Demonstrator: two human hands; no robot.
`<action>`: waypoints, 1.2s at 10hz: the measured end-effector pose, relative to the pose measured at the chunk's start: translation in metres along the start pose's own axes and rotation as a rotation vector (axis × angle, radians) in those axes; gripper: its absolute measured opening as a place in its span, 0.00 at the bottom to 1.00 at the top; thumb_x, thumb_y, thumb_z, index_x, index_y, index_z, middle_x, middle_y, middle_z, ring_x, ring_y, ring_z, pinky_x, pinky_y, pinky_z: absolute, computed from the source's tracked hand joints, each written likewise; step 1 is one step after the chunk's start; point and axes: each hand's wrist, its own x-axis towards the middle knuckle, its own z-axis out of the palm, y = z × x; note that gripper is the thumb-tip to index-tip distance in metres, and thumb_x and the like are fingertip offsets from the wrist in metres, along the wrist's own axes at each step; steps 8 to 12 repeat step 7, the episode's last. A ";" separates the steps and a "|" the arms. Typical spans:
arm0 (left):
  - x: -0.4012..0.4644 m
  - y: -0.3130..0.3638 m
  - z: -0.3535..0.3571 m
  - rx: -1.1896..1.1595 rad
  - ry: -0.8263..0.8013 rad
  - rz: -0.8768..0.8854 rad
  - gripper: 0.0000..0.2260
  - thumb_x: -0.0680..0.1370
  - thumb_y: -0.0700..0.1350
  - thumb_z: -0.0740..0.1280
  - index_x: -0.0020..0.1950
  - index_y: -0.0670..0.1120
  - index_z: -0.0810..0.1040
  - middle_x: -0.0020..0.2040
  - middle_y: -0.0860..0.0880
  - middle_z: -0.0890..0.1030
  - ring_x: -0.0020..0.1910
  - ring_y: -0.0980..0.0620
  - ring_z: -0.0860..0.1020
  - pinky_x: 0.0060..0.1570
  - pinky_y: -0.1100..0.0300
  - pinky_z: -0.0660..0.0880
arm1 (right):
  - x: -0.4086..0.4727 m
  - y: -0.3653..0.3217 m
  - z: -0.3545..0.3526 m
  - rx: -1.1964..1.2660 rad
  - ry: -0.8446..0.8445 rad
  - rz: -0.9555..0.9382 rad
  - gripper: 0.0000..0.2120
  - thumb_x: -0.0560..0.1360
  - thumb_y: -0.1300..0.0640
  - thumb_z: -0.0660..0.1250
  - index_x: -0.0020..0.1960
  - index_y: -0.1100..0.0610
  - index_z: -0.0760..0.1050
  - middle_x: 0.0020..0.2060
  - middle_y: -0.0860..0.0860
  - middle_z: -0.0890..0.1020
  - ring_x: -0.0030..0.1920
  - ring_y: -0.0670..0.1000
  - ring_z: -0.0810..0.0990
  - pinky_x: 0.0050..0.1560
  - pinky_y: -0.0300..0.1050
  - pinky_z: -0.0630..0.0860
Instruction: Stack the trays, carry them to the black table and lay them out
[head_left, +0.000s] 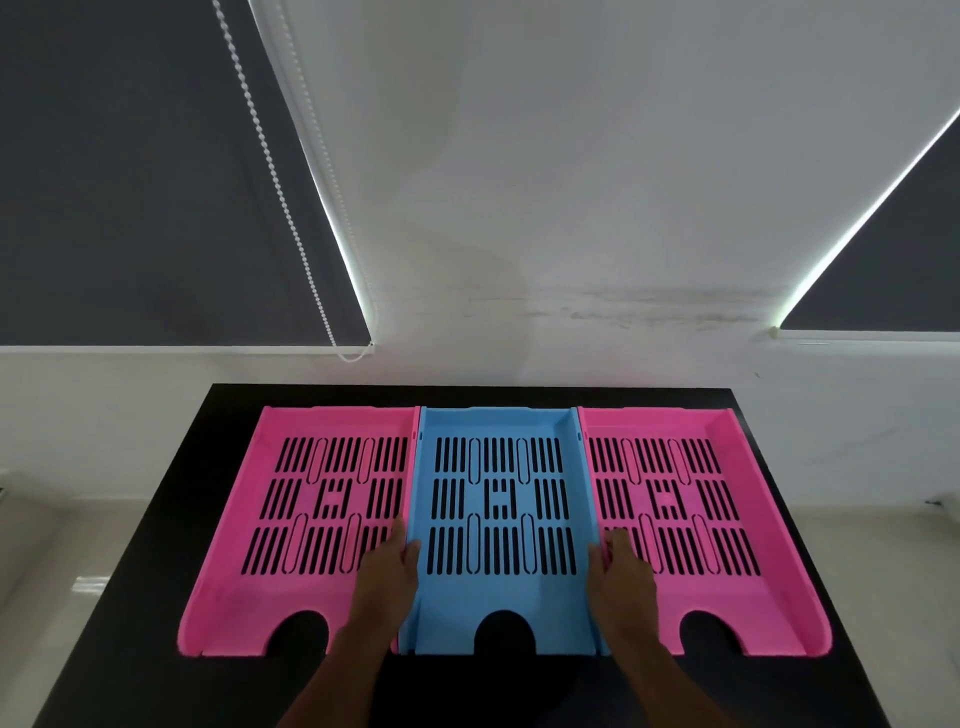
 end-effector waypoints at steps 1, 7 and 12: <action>0.012 0.006 0.001 0.022 0.003 0.007 0.24 0.83 0.43 0.59 0.78 0.42 0.58 0.29 0.52 0.68 0.24 0.60 0.65 0.19 0.68 0.65 | 0.010 -0.004 0.000 0.005 -0.002 0.014 0.04 0.82 0.59 0.59 0.53 0.59 0.72 0.33 0.54 0.80 0.27 0.47 0.79 0.26 0.36 0.76; -0.012 0.007 0.013 0.224 0.084 0.189 0.30 0.82 0.52 0.57 0.80 0.47 0.47 0.81 0.49 0.47 0.79 0.50 0.45 0.77 0.52 0.46 | -0.010 -0.037 -0.029 0.057 0.035 0.040 0.15 0.80 0.59 0.64 0.65 0.62 0.72 0.56 0.57 0.82 0.54 0.56 0.83 0.58 0.54 0.79; -0.012 0.007 0.013 0.224 0.084 0.189 0.30 0.82 0.52 0.57 0.80 0.47 0.47 0.81 0.49 0.47 0.79 0.50 0.45 0.77 0.52 0.46 | -0.010 -0.037 -0.029 0.057 0.035 0.040 0.15 0.80 0.59 0.64 0.65 0.62 0.72 0.56 0.57 0.82 0.54 0.56 0.83 0.58 0.54 0.79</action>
